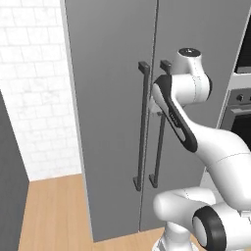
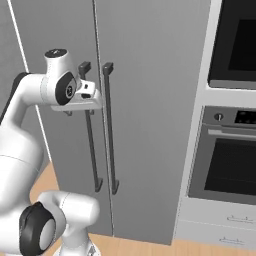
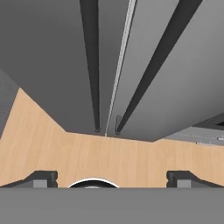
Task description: Take the strawberry from the fridge and place it on top of the pancake, located on the dining counter.
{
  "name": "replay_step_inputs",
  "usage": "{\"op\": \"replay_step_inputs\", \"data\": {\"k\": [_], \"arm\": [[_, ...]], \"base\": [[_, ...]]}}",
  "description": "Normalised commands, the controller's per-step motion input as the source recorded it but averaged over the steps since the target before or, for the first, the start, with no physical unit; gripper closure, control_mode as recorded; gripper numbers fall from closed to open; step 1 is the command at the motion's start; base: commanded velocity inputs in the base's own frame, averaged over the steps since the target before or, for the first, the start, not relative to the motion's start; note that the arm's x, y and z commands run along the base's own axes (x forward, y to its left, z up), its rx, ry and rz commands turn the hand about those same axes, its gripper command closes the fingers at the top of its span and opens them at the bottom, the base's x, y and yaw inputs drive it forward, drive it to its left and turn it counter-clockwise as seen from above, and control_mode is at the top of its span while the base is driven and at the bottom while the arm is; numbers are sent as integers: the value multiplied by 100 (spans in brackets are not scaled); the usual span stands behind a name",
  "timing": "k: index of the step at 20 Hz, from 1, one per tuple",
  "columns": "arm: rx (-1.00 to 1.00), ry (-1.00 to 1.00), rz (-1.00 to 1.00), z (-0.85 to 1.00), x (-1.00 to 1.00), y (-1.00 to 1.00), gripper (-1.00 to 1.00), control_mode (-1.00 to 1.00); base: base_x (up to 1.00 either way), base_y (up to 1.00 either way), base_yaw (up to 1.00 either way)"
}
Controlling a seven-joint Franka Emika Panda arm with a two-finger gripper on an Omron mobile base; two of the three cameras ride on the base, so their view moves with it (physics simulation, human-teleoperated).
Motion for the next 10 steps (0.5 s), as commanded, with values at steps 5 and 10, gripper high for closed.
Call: {"op": "replay_step_inputs", "data": {"k": [5,10], "arm": [[0,0,0,0,0,0,-100,100],[0,0,0,0,0,0,-100,100]], "base": [[-33,-31,-2],[-41,-21,0]]}}
